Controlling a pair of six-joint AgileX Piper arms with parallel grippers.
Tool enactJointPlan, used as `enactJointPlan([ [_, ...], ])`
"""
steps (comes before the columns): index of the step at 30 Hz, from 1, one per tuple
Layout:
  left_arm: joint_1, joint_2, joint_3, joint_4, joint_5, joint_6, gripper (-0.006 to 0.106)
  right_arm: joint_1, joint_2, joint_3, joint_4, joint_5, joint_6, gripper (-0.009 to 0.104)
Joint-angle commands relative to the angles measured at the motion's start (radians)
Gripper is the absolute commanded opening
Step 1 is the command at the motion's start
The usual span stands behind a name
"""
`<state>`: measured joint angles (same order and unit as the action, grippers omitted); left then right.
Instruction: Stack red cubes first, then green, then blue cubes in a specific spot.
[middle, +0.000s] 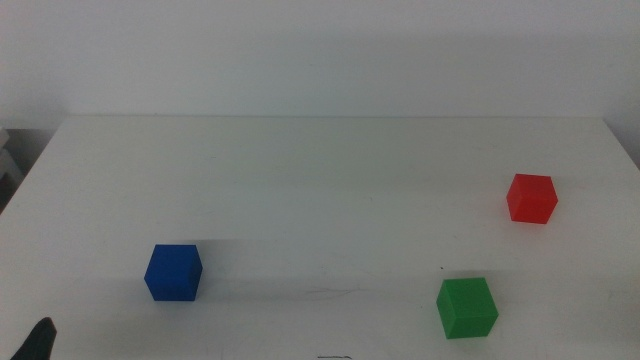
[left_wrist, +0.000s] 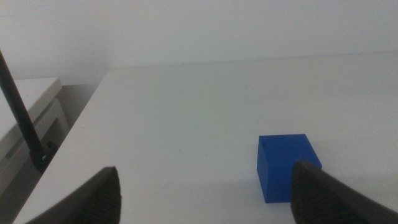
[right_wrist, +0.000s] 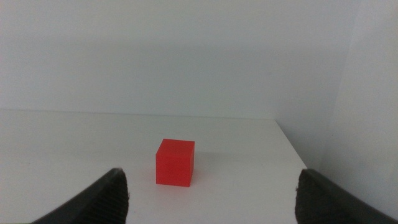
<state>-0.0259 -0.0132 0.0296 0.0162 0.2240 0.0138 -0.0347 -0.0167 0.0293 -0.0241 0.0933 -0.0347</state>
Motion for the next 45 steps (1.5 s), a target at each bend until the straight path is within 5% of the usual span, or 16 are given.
enactJointPlan([
  [1,0.000,-0.021,-0.003,-0.011,-0.077,-0.007,0.094,-0.001,-0.011,-0.045,-0.007,-0.057,-0.012,0.094],
  [15,0.000,-0.021,-0.003,-0.011,-0.077,-0.007,0.094,-0.001,0.362,-0.539,0.024,0.358,-0.012,0.094],
  [29,0.000,-0.021,-0.003,-0.011,-0.077,-0.007,0.094,0.000,0.937,-0.954,0.229,0.765,0.013,0.094],
  [41,0.000,-0.021,-0.003,-0.011,-0.077,-0.007,0.094,0.000,1.521,-1.458,0.185,1.001,0.122,0.094],
  [45,0.000,-0.021,-0.003,-0.011,-0.077,-0.007,0.094,0.024,1.700,-1.594,0.108,1.027,0.143,0.094],
])
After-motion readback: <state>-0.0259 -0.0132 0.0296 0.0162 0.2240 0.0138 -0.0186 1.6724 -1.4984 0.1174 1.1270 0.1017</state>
